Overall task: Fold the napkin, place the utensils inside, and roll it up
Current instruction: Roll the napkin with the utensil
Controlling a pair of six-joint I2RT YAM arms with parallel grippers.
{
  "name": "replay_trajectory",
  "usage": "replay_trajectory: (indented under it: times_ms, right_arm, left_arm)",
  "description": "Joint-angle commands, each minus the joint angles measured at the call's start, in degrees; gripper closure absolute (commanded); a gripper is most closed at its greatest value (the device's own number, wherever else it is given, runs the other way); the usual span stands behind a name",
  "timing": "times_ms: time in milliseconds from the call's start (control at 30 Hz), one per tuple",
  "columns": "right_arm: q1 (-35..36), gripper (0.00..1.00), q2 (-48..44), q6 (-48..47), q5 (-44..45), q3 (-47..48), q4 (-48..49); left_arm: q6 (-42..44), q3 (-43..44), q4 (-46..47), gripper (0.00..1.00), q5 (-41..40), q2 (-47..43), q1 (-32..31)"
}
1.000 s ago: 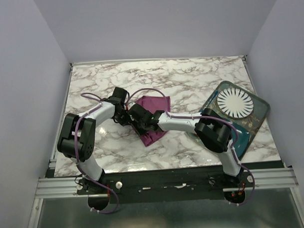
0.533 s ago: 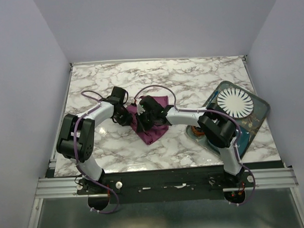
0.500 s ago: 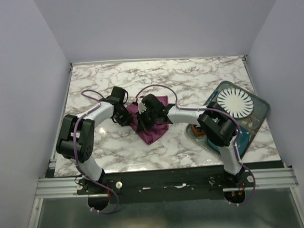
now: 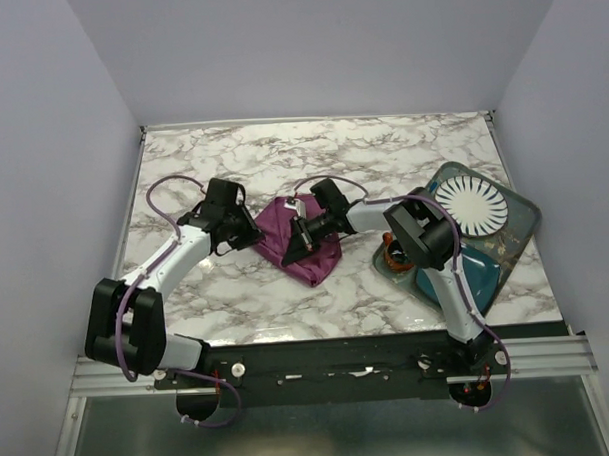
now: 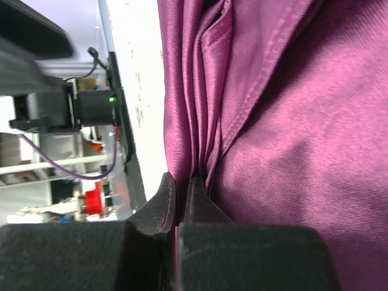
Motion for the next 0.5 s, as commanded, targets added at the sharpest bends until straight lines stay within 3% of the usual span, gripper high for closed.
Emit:
replay_trajectory:
  times_ms: [0,100,467]
  right_arm:
    - [-1.02,0.99,3.3,1.16,1.25,-1.94,-4.44]
    - [-1.11,1.0,3.21,1.16,2.12,-2.03,-4.35]
    - [-1.11,1.0,1.63,-0.07,4.59,-3.35,-4.35]
  left_arm:
    - [-0.35,-3.25,5.43,0.75,5.49,2.09,-0.21]
    - [-1.14,-4.48,8.07,0.83,6.9,3.5,-0.21]
    - [-2.19,-6.51,14.48,0.91,7.08,9.04,-0.83]
